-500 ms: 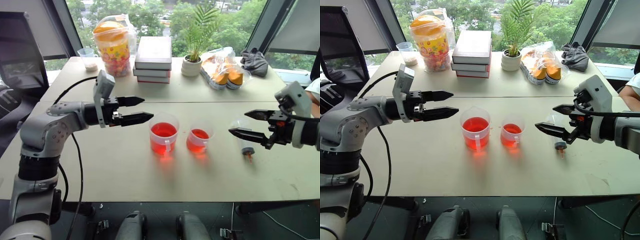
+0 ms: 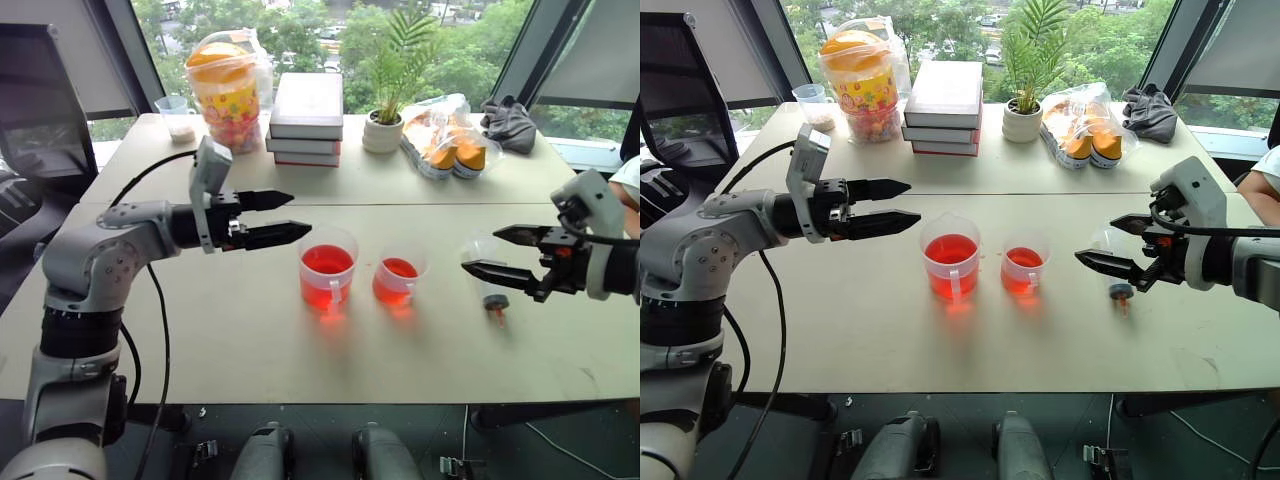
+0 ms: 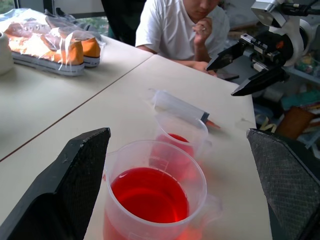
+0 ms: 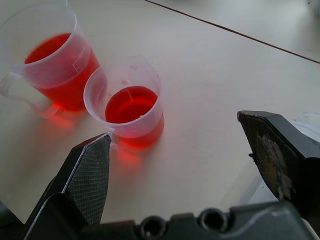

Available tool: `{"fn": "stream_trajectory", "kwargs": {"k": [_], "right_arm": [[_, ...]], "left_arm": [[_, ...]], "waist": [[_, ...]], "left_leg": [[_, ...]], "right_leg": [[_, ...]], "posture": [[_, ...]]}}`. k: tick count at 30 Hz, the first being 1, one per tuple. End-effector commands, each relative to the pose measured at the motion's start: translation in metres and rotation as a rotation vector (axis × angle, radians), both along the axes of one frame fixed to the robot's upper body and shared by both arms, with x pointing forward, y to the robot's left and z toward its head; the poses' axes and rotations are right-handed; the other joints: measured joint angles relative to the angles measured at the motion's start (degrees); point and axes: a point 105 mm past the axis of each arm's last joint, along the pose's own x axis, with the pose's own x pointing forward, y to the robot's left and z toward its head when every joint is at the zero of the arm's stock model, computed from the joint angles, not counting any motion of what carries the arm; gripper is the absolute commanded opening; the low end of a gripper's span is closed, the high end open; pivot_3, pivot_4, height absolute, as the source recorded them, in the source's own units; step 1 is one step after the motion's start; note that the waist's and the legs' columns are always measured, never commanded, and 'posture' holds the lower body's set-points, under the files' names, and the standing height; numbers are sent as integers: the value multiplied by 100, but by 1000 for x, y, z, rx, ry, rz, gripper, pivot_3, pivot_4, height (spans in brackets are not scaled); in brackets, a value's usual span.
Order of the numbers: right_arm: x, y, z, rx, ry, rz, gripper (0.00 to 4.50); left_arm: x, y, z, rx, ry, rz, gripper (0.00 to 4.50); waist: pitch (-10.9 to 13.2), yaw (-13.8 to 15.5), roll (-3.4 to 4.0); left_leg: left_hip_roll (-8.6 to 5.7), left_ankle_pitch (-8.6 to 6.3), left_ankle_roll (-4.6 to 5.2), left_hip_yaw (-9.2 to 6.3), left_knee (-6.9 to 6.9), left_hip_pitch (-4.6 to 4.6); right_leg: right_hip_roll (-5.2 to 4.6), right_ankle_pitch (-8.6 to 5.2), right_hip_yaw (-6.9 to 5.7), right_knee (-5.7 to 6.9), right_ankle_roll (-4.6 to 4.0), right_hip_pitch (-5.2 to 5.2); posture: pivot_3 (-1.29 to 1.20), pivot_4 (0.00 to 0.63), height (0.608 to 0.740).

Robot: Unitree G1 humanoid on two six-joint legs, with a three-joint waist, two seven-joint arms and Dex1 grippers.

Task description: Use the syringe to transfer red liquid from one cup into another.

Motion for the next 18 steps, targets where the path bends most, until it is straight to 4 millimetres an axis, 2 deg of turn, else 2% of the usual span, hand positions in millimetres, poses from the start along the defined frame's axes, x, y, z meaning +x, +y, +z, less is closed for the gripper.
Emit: {"fn": "stream_trajectory", "kwargs": {"k": [1,9,18], "right_arm": [[1,-2,9,-19,-34,-9,4453],[11,-14,0,-35,40,-90,4453],[62,-58,-20,32,255,-490,4453]], "left_arm": [[-2,-2,12,-14,-52,-11,4500],[-2,-4,6,-11,-51,-14,4500],[-1,-14,1,-45,-47,-29,4500]], "waist": [[0,0,0],[0,-1,0],[0,-12,0]], "left_leg": [[0,0,0,0,0,0],[0,0,0,1,0,0],[1,0,0,3,1,1]], "right_leg": [[0,0,0,0,0,0],[0,0,0,0,0,0],[-4,0,4,-1,-3,-2]], "posture": [[0,150,740],[0,150,740],[0,150,740]]}}
